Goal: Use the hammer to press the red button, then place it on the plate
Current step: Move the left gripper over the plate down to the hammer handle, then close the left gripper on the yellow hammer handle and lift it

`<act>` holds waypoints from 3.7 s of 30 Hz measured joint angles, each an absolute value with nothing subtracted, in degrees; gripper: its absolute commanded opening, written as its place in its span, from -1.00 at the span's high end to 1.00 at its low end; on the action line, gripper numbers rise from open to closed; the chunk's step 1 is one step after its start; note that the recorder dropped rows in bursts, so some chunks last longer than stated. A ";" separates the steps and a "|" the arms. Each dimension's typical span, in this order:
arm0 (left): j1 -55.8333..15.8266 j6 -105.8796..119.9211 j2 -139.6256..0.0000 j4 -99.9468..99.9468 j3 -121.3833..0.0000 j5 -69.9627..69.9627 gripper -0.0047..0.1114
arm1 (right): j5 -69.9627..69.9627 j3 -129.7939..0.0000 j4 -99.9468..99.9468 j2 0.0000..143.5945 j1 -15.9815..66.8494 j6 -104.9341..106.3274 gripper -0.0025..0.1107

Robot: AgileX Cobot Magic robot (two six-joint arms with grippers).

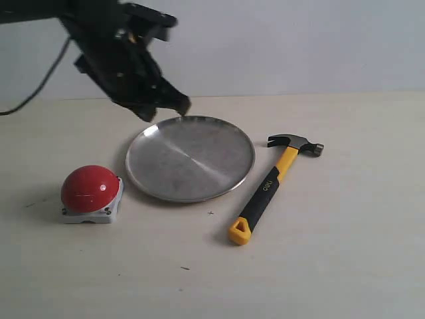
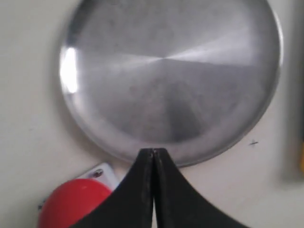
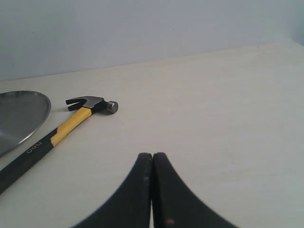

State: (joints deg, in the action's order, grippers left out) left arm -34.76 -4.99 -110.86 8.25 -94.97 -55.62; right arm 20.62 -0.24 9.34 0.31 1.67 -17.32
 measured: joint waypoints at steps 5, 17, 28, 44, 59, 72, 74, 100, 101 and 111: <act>-40.97 -4.53 -123.33 7.57 -109.68 -60.98 0.92 | 20.62 -0.24 9.34 0.31 1.67 -17.32 0.96; -43.81 1.86 -139.71 -1.32 -137.30 -69.27 0.92 | 20.62 -0.24 9.34 0.31 1.67 -17.32 0.96; -43.89 7.07 -145.91 -8.01 -144.93 -64.09 0.52 | 20.62 -0.24 9.34 0.31 1.67 -17.32 0.96; -43.89 10.34 -154.37 -11.16 -144.96 -49.11 0.09 | 20.62 -0.24 9.34 0.31 1.67 -17.32 0.96; -43.89 10.83 -158.18 -11.24 -144.96 -46.63 0.09 | 20.62 -0.24 9.34 0.31 1.67 -17.32 0.96; -43.89 11.32 -158.17 -10.58 -145.40 -52.61 0.44 | 20.62 -0.24 9.34 0.31 1.67 -17.32 0.96; -43.89 11.45 -158.17 -10.58 -145.40 -53.01 0.69 | 20.62 -0.24 9.34 0.31 1.67 -17.32 0.96; -43.89 2.58 -152.82 -7.74 -145.05 -50.74 0.92 | 20.62 -0.24 9.34 0.31 1.67 -17.32 0.96; -43.89 2.28 -152.57 -7.73 -145.05 -50.42 0.92 | 20.62 -0.24 9.34 0.31 1.67 -17.32 0.96; -44.70 -5.47 -152.59 -2.37 -144.91 -44.45 0.92 | 20.62 -0.24 9.34 0.31 1.67 -17.32 0.96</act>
